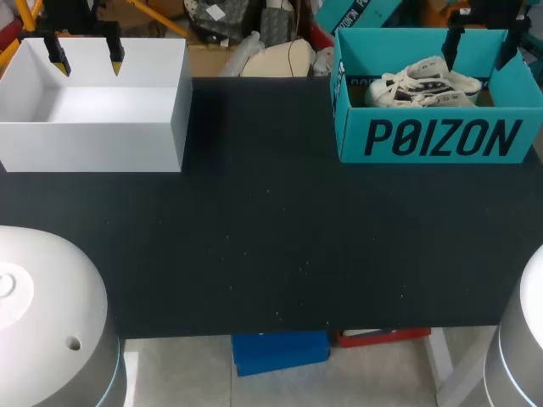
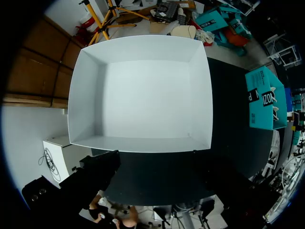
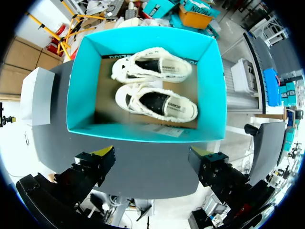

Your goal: Take the shoe out of the shoebox, open the shoe tongue, remove and reinsert the insole, then place the shoe into the shoebox

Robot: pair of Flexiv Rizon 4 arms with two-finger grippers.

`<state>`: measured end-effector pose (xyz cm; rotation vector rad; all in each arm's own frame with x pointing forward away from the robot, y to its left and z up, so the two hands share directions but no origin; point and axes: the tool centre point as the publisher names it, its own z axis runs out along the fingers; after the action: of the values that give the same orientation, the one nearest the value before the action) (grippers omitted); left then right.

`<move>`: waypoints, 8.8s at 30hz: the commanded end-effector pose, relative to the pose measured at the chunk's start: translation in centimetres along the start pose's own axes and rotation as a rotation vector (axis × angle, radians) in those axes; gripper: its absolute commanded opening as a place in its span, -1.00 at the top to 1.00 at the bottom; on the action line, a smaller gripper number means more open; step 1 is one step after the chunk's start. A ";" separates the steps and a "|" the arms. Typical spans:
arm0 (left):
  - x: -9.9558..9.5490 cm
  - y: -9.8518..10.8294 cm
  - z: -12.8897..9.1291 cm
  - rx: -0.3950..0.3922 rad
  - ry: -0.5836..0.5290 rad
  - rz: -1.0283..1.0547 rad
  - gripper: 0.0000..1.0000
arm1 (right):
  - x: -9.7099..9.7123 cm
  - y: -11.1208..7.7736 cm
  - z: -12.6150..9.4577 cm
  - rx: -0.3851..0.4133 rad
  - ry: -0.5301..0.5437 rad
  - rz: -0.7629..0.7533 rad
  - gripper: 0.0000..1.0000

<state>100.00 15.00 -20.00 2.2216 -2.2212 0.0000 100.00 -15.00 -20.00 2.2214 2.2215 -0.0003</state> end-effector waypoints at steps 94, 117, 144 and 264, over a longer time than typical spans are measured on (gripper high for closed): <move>0.0 0.0 0.0 0.000 0.000 0.000 -1.00 | 0.2 -2.7 -3.9 -0.064 0.123 -1.488 -1.00; 0.0 0.0 0.0 0.000 0.000 0.000 -1.00 | -0.2 4.3 0.3 -0.069 -0.071 -1.667 -0.06; 0.0 0.0 0.0 0.000 0.000 0.000 -1.00 | -2.0 9.2 12.4 0.012 -0.032 -1.653 0.05; 0.0 0.0 0.0 0.000 0.000 0.000 -1.00 | 30.2 -12.1 -1.1 -0.029 -0.131 -1.623 1.00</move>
<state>100.00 15.00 -20.00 2.2215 -2.2213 0.0001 87.93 13.08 -19.01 -0.0857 3.0338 -0.0749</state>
